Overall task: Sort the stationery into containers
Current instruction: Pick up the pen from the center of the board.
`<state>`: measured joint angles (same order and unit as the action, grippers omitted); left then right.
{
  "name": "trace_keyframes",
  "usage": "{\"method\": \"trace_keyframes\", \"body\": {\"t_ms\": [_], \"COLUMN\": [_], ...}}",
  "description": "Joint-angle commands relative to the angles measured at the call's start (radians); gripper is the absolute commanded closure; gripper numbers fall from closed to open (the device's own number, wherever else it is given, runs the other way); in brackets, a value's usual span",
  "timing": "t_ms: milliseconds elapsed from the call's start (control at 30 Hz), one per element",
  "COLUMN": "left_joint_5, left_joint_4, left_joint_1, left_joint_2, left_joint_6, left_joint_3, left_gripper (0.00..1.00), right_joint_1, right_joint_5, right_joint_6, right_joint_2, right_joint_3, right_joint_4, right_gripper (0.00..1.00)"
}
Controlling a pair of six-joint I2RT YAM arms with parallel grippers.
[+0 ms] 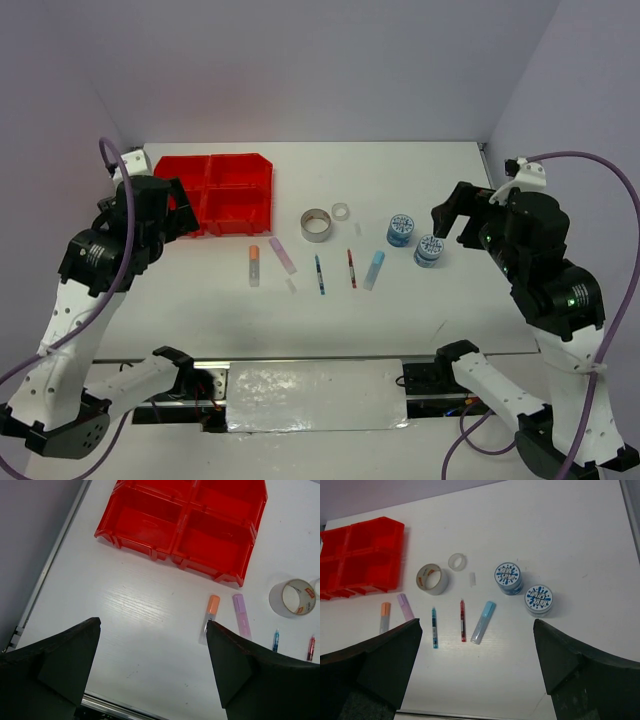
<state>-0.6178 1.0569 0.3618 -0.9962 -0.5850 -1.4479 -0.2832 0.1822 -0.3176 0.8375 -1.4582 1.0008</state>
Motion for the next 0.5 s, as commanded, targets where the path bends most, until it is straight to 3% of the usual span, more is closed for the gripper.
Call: {"method": "trace_keyframes", "body": {"t_ms": [0, 233, 400, 467], "left_joint_5": [0.024, 0.110, 0.219, 0.307], "left_joint_4": [-0.041, -0.011, -0.057, -0.140], "left_joint_1": [0.003, 0.003, 0.003, 0.003], "left_joint_2": [0.011, -0.051, -0.117, -0.134], "left_joint_6": [-0.022, -0.012, -0.025, -0.044], "left_joint_3": [-0.017, -0.066, -0.016, 0.074], "left_gripper": [0.01, 0.01, 0.01, 0.01], "right_joint_1": [0.003, 0.004, 0.003, 0.003], "right_joint_5": [0.030, -0.007, -0.052, -0.066], "right_joint_6": [-0.009, 0.000, 0.011, 0.017], "right_joint_2": [-0.012, -0.015, 0.014, 0.023], "right_joint_3": [-0.011, 0.018, 0.033, 0.042], "right_joint_4": [-0.010, -0.031, -0.028, -0.031], "right_gripper": [0.00, 0.00, 0.00, 0.00]}}
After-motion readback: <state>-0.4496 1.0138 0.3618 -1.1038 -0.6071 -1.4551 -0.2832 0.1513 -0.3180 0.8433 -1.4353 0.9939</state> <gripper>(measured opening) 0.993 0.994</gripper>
